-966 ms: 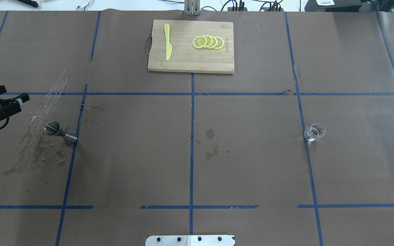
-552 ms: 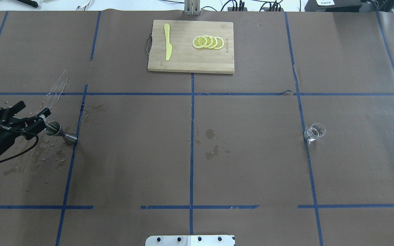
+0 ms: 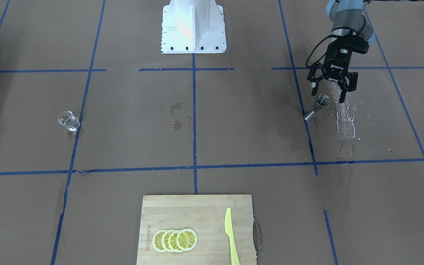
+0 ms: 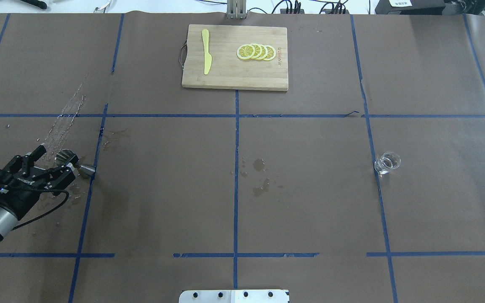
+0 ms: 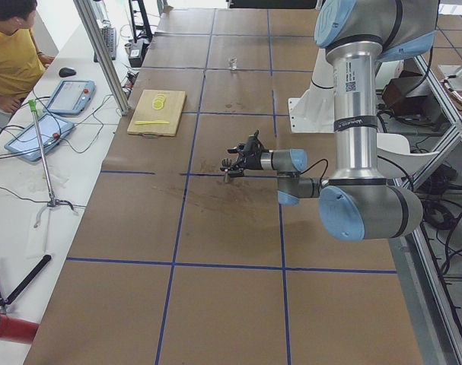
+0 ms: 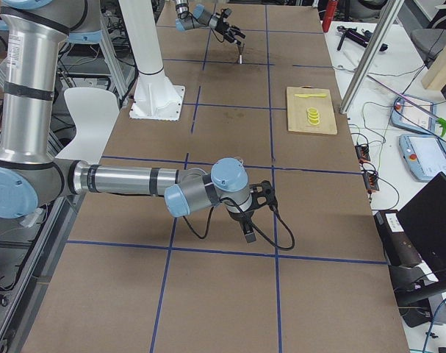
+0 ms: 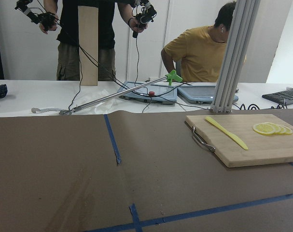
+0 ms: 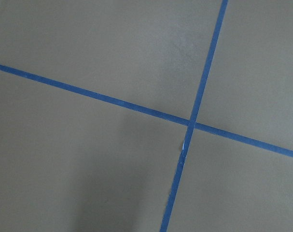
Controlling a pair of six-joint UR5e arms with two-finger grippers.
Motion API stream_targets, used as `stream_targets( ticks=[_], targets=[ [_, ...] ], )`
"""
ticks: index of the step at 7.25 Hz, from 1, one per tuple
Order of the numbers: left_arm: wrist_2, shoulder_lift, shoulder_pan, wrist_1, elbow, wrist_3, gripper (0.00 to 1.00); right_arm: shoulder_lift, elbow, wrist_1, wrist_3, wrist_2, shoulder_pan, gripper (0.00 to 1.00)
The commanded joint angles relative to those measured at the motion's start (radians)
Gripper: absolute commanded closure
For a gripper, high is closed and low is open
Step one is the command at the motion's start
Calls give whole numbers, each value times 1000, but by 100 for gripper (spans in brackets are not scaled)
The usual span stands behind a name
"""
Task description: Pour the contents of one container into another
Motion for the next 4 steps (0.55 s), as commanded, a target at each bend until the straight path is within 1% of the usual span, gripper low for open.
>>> stream_targets(
  ticks=[1, 4],
  targets=[
    [13, -63, 11, 0, 81, -1, 0, 0, -1, 0, 0, 0, 0, 0],
    [11, -80, 11, -1, 132, -1, 1, 0, 1, 0, 0, 0, 0, 0]
  ],
)
